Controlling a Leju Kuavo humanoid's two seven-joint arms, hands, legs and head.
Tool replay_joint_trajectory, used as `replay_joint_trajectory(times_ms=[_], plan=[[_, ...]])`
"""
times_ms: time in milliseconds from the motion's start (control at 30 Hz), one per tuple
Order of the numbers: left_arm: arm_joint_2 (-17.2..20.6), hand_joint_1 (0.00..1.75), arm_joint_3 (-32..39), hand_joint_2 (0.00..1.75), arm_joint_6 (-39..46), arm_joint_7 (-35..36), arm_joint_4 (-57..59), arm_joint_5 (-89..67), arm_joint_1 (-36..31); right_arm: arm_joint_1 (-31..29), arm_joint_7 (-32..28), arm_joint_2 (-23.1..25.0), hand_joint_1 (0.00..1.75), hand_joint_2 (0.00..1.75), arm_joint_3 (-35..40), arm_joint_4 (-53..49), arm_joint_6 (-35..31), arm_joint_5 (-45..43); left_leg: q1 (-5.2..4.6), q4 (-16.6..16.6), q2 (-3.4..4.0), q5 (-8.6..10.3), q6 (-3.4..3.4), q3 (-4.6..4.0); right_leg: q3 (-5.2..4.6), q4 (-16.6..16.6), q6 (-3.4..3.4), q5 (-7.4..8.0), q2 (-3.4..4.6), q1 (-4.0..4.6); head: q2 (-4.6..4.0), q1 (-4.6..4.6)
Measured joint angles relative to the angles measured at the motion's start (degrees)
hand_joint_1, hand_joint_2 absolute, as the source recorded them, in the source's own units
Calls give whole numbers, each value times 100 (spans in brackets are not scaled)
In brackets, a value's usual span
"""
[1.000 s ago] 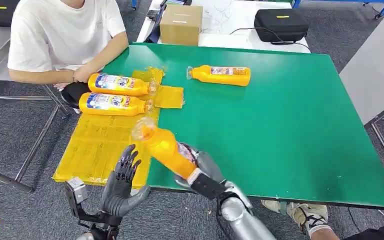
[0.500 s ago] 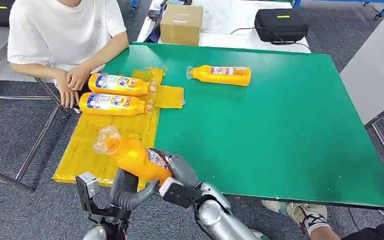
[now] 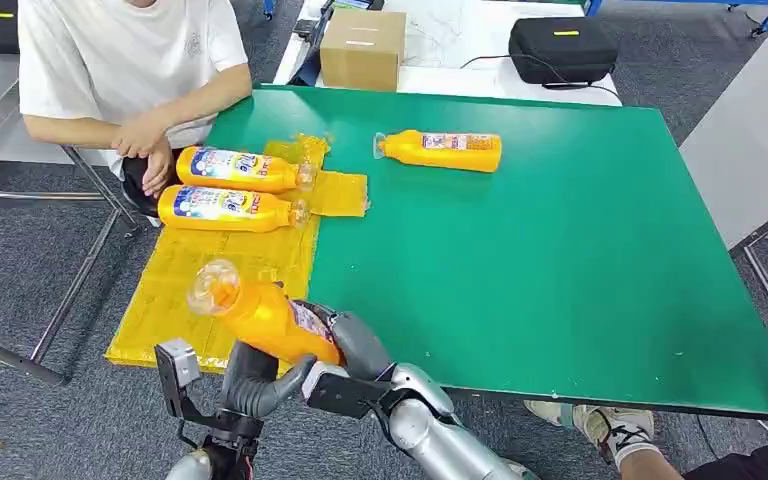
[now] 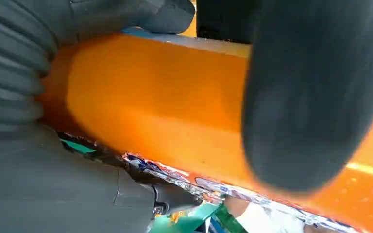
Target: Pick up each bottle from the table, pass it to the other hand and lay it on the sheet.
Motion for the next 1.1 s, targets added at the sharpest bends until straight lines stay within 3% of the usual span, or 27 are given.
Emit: replay_joint_trajectory(times_ms=[200, 233, 433, 467, 500, 533, 567, 867, 1100], plan=[[2, 77, 122, 175, 2, 145, 204, 141, -84, -133, 129, 157, 175, 175, 175, 354, -131, 101, 0, 0, 1, 0, 0, 0, -2, 1, 0, 0, 0, -1, 0, 0], [2, 175, 140, 175, 7, 145, 221, 138, -84, -147, 129, 173, 175, 175, 182, 387, -134, 101, 0, 0, 2, 0, 0, 0, -2, 1, 0, 0, 0, -1, 0, 0], [4, 175, 166, 175, 185, 103, 258, -132, -96, -194, 149, 219, 173, 175, 219, 512, -136, 85, -1, 0, 2, 0, 0, 0, -3, 0, 0, 0, 1, -1, 0, -2], [4, 175, 164, 175, 258, 79, 258, -256, -102, -210, 162, 230, 19, 175, 230, 532, -136, 85, -1, 0, 2, 0, 0, 0, -3, 0, 0, 0, 1, -1, 0, 2], [4, 175, 160, 175, 308, 53, 260, -343, -109, -233, 173, 238, 0, 175, 241, 558, -142, 85, -1, 1, 2, 0, 0, 0, -3, 0, 0, 0, 1, -1, 0, -2], [4, 175, 160, 175, 321, 42, 260, -378, -116, -262, 173, 245, 0, 175, 254, 582, -142, 81, -1, 0, 2, 0, 0, 0, -3, 0, 0, 0, 1, -1, 0, 0], [4, 175, 162, 175, 308, 37, 260, -358, -126, -280, 171, 252, 0, 0, 271, 595, -133, 63, 0, 0, 2, 0, 0, 1, -2, 0, 0, 0, 1, -1, 0, 0], [13, 175, 300, 175, 118, -155, 232, -7, -278, -175, 5, 416, 0, 0, 298, 628, -842, -127, 0, 0, 0, 2, -1, 0, -3, 2, -1, 0, 0, -1, 0, 0], [179, 175, 516, 175, 995, -404, 243, -2125, -735, -150, -52, 474, 0, 0, 287, 486, -1259, -98, 0, 0, -2, 4, -1, 1, 0, 2, -1, 1, -1, -1, 0, 2]])
